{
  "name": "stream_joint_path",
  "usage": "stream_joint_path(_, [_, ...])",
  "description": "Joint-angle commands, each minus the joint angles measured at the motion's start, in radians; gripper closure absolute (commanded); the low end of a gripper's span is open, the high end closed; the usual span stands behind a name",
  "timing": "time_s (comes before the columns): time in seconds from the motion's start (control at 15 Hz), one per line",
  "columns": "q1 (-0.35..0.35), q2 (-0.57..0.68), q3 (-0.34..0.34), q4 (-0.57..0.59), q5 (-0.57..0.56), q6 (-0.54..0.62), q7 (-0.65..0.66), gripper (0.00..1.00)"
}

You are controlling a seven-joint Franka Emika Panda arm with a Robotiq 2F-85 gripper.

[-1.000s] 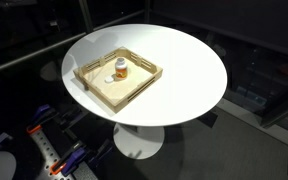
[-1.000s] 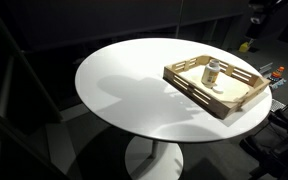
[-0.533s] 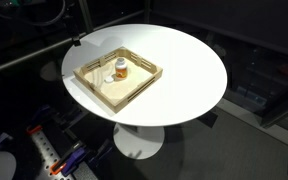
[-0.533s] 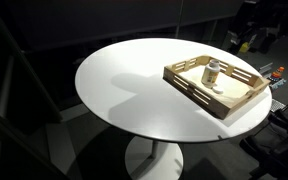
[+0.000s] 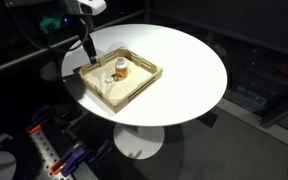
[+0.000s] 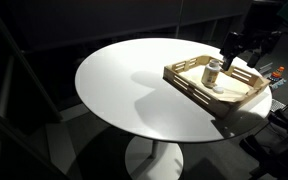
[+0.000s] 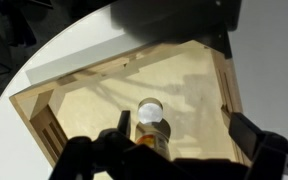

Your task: Place the lid on the white bottle

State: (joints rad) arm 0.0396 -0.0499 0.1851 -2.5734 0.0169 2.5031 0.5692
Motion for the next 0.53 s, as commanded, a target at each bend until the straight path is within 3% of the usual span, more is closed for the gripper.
stream_joint_path(0.0, [0.005, 0.102, -0.049, 0.03, -0.039, 0.06, 0.007, 0.0])
stream_joint_path(0.33, [0.024, 0.212, -0.098, 0.077, -0.027, 0.121, -0.049, 0.0])
stream_joint_path(0.47, [0.035, 0.223, -0.105, 0.103, -0.012, 0.074, -0.075, 0.0])
